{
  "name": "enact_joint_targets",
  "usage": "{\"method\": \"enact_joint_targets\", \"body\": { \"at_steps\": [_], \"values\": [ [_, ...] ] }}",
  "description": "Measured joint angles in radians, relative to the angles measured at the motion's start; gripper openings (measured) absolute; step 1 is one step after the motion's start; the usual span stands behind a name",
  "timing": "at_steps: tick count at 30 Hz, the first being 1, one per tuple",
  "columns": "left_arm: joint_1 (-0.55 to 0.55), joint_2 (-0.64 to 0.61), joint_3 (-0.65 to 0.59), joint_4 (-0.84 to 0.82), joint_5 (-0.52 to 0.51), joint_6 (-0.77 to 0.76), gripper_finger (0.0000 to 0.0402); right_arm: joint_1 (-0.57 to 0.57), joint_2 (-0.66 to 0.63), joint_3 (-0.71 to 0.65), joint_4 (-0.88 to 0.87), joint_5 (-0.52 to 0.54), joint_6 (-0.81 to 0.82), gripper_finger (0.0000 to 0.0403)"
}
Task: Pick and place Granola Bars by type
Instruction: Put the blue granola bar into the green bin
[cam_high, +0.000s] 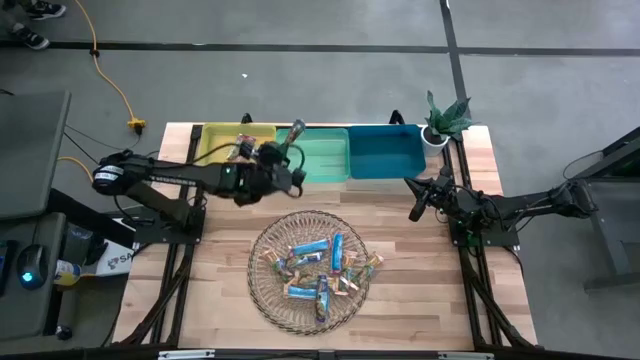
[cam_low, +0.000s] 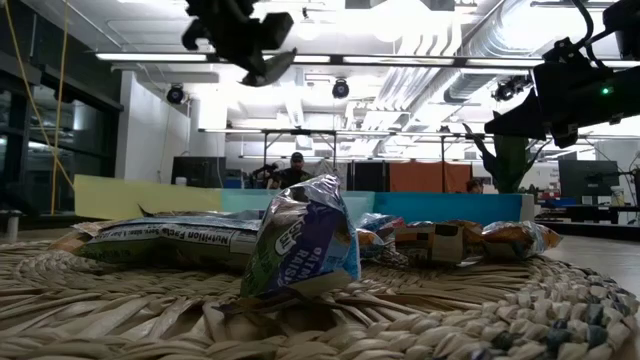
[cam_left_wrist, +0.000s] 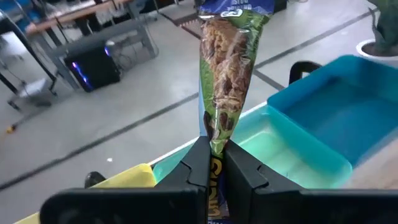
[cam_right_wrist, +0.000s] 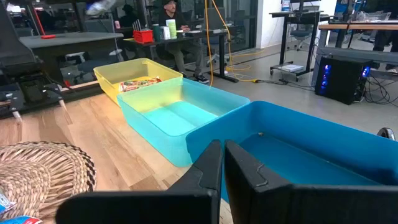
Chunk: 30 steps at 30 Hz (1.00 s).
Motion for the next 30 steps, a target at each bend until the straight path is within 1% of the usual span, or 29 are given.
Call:
{"method": "enact_joint_targets", "body": {
  "at_steps": [3,11,13,17,21,23,26,27,29,30],
  "values": [
    [0.074,0.0,0.001,0.058,0.079,0.022,0.0019,0.0,0.0,0.0,0.0,0.0,0.0,0.0],
    [0.287,0.0,0.071,0.056,0.376,-0.039,0.0019,0.0,0.0,0.0,0.0,0.0,0.0,0.0],
    [0.336,0.001,0.087,0.057,0.437,-0.041,0.0019,0.0,0.0,0.0,0.0,0.0,0.0,0.0],
    [0.437,0.001,0.118,0.053,0.592,-0.047,0.0019,0.0,0.0,0.0,0.0,0.0,0.0,0.0],
    [0.53,0.001,0.124,0.038,0.717,-0.131,0.0019,0.0,0.0,0.0,0.0,0.0,0.0,0.0],
    [0.582,0.005,0.124,0.025,0.821,-0.174,0.0019,0.0,0.0,0.0,0.0,0.0,0.0,0.0],
    [0.648,0.038,0.124,0.009,1.011,-0.225,0.0019,0.0,0.0,0.0,0.0,0.0,0.0,0.0],
    [0.665,0.054,0.124,-0.001,1.061,-0.234,0.0019,0.0,0.0,0.0,0.0,0.0,0.0,0.0],
    [0.683,0.086,0.123,-0.007,1.127,-0.242,0.0019,0.0,0.0,0.0,0.0,0.0,0.0,0.0],
    [0.685,0.105,0.123,-0.007,1.138,-0.242,0.0019,0.0,0.0,0.0,0.0,0.0,0.0,0.0]
  ]
}}
